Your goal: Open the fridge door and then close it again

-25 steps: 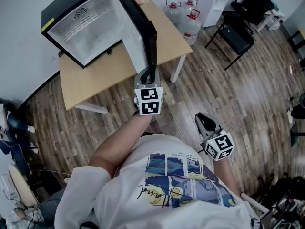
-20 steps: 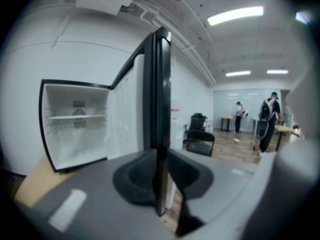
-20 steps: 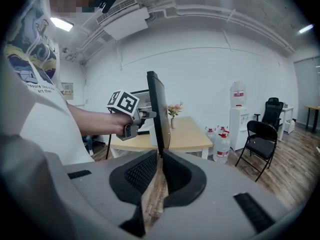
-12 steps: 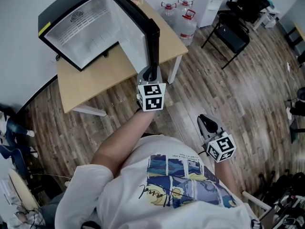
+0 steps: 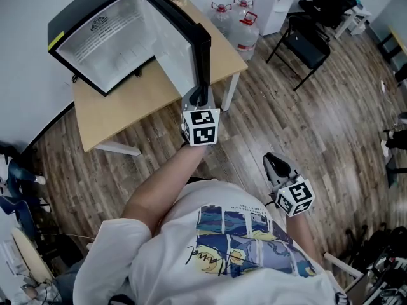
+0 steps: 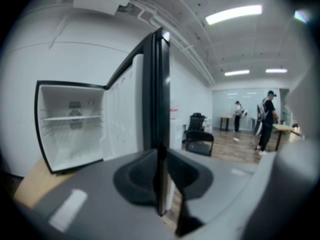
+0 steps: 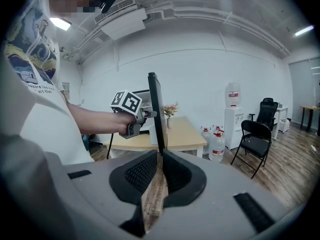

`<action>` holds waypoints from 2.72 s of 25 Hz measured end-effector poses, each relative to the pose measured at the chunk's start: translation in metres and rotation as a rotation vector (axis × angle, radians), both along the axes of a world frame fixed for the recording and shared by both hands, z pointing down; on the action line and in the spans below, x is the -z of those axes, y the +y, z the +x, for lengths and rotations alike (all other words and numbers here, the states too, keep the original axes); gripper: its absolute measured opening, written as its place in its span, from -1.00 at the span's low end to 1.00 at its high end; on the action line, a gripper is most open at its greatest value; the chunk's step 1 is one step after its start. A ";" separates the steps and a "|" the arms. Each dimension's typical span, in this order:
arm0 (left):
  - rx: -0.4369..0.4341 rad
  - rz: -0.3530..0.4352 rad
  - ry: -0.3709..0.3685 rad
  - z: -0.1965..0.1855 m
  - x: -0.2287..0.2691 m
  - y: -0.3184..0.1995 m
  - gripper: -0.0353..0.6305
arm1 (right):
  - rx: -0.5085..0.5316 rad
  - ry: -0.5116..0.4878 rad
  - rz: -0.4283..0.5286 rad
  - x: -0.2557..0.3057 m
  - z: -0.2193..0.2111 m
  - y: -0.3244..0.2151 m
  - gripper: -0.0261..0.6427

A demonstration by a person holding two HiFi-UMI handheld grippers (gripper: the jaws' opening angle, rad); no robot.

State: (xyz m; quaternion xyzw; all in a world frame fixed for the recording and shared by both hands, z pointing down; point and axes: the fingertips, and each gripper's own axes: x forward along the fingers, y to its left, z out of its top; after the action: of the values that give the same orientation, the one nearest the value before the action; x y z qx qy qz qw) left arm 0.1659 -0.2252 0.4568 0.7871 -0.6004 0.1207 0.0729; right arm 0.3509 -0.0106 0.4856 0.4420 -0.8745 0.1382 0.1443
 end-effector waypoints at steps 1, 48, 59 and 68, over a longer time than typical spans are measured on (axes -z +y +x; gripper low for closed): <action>0.000 0.001 -0.001 0.000 0.000 0.000 -0.69 | 0.000 0.000 0.000 0.000 0.001 0.000 -0.81; 0.008 0.002 -0.021 -0.020 -0.001 0.015 -0.70 | 0.042 0.001 -0.013 -0.004 -0.015 0.002 -0.81; 0.020 0.002 -0.008 -0.047 -0.001 0.029 -0.72 | 0.099 0.007 -0.027 -0.005 -0.035 -0.001 -0.81; 0.042 0.001 0.001 -0.076 0.000 0.045 -0.71 | 0.159 0.012 -0.035 -0.005 -0.057 -0.007 -0.81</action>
State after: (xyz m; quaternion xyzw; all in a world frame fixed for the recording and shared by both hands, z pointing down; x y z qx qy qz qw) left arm 0.0901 -0.1799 0.4568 0.7746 -0.6167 0.1184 0.0751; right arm 0.2936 -0.0173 0.4903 0.3695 -0.9034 0.1388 0.1676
